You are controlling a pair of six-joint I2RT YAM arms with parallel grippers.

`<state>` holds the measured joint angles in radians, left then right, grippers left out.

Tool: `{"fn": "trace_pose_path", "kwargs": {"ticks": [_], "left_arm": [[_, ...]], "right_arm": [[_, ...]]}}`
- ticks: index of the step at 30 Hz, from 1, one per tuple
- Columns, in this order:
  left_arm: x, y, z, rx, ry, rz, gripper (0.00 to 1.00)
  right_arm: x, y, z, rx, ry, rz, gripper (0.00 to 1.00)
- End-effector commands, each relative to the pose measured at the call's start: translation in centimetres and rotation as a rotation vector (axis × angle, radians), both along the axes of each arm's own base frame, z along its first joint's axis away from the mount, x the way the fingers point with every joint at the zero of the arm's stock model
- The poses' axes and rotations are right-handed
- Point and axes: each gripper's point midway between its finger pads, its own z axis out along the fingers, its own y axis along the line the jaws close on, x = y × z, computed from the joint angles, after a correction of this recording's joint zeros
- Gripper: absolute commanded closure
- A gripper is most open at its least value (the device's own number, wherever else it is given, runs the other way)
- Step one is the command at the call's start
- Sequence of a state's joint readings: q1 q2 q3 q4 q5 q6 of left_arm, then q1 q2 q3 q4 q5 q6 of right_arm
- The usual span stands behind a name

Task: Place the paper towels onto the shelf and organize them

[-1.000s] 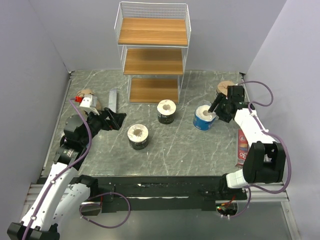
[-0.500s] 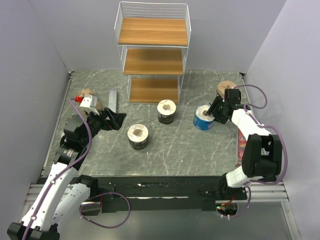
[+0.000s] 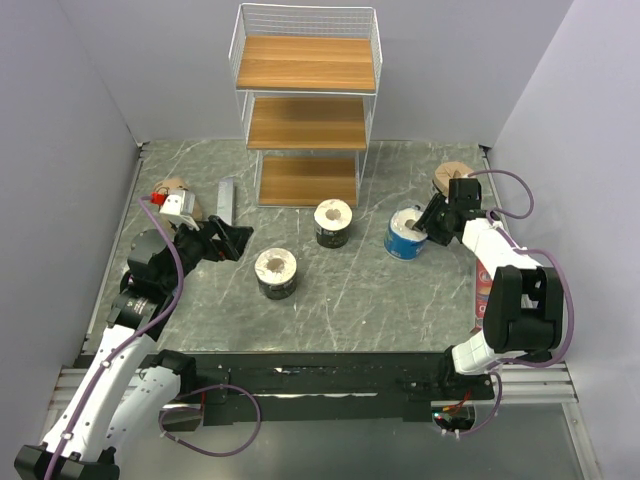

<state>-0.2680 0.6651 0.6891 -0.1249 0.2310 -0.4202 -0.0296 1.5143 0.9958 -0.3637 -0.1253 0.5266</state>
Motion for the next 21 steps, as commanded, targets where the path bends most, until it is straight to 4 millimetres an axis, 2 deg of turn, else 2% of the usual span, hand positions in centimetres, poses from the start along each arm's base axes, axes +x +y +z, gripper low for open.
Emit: {"fn": "trace_pose_path", "kwargs": {"ticks": [1, 5, 6, 13, 15, 16, 18, 20, 21], "left_arm": [[-0.2, -0.3, 2.4, -0.009, -0.067, -0.023, 0.04], [-0.3, -0.5, 2.6, -0.014, -0.072, -0.034, 0.04], [-0.3, -0.5, 2.5, -0.014, -0.072, -0.034, 0.04], [-0.6, -0.5, 2.7, -0.018, -0.08, -0.038, 0.03], [-0.6, -0.6, 2.9, -0.02, -0.086, -0.043, 0.03], [-0.6, -0.6, 2.8, -0.019, -0.083, -0.043, 0.04], [-0.7, -0.6, 2.8, -0.021, -0.086, -0.043, 0.04], [-0.8, -0.6, 3.0, -0.023, -0.091, -0.046, 0.03], [-0.8, -0.6, 3.0, -0.023, -0.09, -0.046, 0.04]], "right_arm": [[-0.1, 0.7, 1.1, -0.005, -0.018, 0.027, 0.59], [-0.3, 0.7, 4.8, -0.027, -0.089, 0.038, 0.64], [-0.5, 1.8, 5.8, -0.025, -0.103, 0.073, 0.66], [-2.2, 3.9, 13.3, -0.052, -0.253, 0.153, 0.69], [-2.6, 4.4, 16.5, -0.06, -0.326, 0.168, 0.69], [-3.0, 4.6, 17.3, -0.07, -0.335, 0.171, 0.69], [-3.5, 5.7, 20.8, -0.065, -0.419, 0.197, 0.69], [-4.1, 6.7, 23.3, -0.045, -0.486, 0.223, 0.69], [-4.2, 7.2, 25.4, -0.027, -0.536, 0.231, 0.69]]}}
